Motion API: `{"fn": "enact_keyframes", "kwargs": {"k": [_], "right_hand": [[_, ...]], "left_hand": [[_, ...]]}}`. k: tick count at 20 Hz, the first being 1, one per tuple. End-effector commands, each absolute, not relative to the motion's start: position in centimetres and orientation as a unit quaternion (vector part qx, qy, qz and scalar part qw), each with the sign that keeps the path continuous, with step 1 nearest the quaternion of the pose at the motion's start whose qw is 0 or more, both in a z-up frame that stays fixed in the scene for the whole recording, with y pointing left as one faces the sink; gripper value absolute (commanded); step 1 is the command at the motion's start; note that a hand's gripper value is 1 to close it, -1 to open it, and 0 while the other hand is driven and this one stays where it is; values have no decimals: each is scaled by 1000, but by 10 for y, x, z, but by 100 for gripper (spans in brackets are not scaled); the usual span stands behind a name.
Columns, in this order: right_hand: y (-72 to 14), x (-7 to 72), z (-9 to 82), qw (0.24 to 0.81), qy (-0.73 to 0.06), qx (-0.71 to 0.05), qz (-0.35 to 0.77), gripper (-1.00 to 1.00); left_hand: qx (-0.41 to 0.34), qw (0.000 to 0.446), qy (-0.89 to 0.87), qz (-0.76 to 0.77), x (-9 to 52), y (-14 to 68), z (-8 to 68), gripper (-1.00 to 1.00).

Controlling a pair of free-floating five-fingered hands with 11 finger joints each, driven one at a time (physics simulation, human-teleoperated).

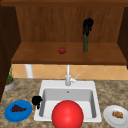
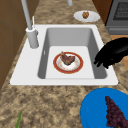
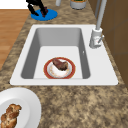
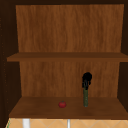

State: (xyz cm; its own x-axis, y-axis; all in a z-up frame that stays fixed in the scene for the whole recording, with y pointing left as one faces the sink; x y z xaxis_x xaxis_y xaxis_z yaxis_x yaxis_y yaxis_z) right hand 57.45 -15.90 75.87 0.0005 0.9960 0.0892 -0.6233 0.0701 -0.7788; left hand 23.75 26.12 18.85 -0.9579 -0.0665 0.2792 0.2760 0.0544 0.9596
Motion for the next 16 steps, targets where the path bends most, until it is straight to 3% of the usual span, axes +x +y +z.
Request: {"fn": "enact_keyframes", "kwargs": {"k": [1,16], "right_hand": [[-159,548,750,650,-345,-292,611,100],[-159,546,753,639,-361,-310,605,100]], "left_hand": [[-73,125,-715,-684,237,261,189,0],[-73,125,-715,-684,237,261,189,0]]}}
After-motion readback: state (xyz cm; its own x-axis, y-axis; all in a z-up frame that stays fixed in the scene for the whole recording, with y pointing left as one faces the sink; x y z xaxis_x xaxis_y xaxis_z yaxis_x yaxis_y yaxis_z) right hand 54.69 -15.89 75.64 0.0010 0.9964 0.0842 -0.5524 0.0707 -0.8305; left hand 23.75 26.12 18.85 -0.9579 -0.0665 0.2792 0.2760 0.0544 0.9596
